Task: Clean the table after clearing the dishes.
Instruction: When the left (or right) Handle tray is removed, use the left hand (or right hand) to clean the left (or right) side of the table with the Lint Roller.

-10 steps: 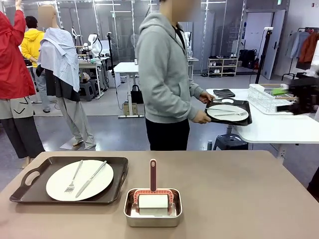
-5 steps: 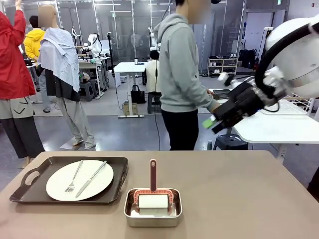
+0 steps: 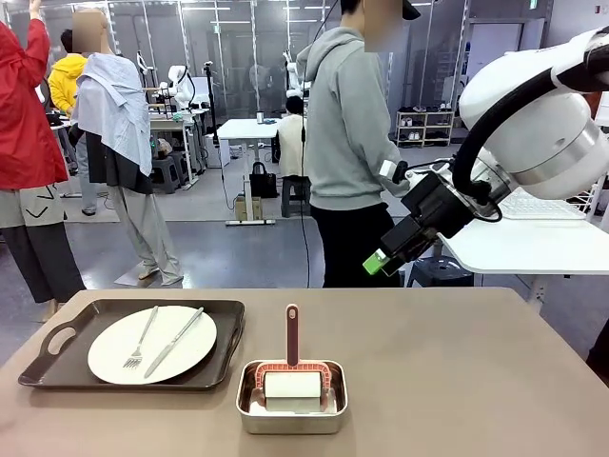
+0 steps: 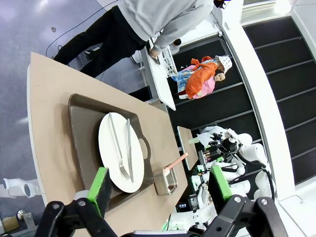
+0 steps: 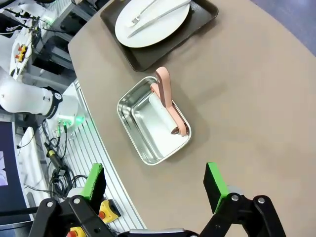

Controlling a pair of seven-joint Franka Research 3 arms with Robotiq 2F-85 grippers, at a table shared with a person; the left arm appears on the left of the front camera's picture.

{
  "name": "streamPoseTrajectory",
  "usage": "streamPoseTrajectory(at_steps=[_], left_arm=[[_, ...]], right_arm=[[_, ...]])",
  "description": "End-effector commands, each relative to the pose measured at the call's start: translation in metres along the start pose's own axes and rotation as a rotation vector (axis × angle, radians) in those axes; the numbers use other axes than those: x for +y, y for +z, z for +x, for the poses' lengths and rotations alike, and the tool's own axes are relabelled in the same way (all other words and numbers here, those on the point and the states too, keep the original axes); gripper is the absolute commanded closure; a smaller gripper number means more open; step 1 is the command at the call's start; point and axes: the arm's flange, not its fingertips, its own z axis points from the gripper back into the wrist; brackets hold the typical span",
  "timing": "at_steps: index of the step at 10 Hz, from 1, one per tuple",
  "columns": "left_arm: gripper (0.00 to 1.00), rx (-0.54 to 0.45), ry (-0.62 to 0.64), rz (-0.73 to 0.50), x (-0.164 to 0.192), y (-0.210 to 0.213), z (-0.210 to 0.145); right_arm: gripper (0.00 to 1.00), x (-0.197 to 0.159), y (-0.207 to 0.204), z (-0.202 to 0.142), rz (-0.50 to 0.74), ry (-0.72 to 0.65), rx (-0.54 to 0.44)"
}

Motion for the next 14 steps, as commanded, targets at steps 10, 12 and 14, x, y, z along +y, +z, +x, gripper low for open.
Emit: streamPoseTrajectory(at_steps=[10, 12, 14], left_arm=[[0.00, 0.003, -0.003, 0.009, -0.002, 0.003, 0.000], [0.00, 0.003, -0.003, 0.009, -0.002, 0.003, 0.000], [0.00, 0.003, -0.003, 0.009, -0.002, 0.003, 0.000]], right_arm=[[0.00, 0.061, -0.034, 0.111, -0.159, 0.496, 0.440], [0.00, 0.079, -0.071, 0.138, -0.182, 0.623, 0.542], [0.00, 0.086, -0.108, 0.152, -0.183, 0.718, 0.612]])
